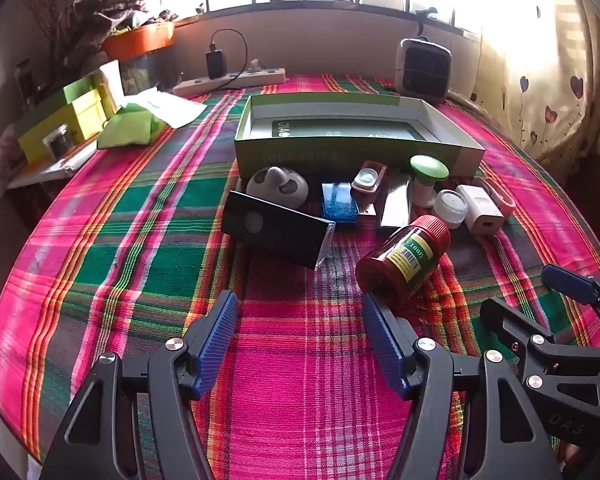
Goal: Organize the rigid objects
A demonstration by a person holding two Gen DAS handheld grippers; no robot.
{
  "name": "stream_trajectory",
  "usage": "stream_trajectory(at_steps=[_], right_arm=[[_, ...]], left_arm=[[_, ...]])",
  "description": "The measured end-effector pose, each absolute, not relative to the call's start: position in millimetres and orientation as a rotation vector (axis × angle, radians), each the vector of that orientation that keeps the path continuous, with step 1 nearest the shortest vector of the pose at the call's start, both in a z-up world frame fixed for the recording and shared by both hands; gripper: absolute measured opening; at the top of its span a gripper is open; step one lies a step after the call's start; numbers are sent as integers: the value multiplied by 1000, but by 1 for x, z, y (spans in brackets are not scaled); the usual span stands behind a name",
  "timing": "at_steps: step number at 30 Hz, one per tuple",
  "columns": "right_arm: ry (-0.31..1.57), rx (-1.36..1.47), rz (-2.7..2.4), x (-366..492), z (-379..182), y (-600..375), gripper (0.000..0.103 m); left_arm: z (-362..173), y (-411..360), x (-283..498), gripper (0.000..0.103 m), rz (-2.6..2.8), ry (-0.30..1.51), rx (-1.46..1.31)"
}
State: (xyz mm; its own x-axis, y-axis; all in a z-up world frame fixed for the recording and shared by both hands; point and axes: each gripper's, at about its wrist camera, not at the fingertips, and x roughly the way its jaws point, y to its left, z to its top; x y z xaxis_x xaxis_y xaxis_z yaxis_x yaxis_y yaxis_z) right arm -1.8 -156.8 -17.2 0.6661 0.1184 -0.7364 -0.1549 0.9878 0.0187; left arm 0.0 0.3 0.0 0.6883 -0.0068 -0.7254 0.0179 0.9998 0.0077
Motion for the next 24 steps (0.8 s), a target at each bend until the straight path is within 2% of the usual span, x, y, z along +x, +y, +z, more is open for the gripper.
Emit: stream_trajectory(at_steps=[24], right_arm=[[824,-46,155,-2,-17,-157,84]], left_arm=[[0,0,0,64,-14,813,17]])
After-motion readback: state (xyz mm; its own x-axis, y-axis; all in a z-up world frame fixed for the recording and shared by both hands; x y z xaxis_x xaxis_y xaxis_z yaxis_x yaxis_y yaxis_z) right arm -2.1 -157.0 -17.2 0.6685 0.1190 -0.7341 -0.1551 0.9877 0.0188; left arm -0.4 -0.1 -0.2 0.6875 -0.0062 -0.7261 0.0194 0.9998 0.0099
